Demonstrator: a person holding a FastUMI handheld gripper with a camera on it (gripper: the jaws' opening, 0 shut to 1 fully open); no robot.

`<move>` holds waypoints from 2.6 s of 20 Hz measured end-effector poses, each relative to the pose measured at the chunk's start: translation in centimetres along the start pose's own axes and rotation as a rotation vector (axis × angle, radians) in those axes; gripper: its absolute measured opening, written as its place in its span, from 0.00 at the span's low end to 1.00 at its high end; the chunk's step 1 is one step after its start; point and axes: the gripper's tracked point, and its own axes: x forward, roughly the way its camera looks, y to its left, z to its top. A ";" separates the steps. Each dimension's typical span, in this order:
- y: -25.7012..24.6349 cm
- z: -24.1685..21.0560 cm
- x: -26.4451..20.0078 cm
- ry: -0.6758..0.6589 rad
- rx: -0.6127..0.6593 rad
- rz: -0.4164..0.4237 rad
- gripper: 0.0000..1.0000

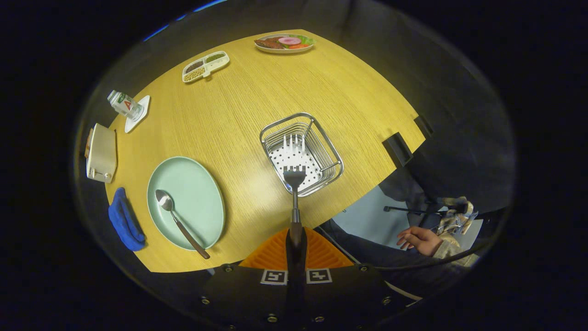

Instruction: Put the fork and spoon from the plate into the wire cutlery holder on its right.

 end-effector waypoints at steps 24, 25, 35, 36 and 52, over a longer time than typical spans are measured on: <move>3.1 5.2 -4.1 -0.183 -0.227 -0.039 0.39; 3.7 5.1 -4.3 -0.190 -0.249 -0.035 0.39; 11.1 1.8 -4.3 -0.198 -0.535 -0.002 0.39; 11.8 1.2 -4.0 -0.193 -0.562 0.005 0.39; 19.0 -4.9 1.1 -0.063 -0.769 0.066 0.39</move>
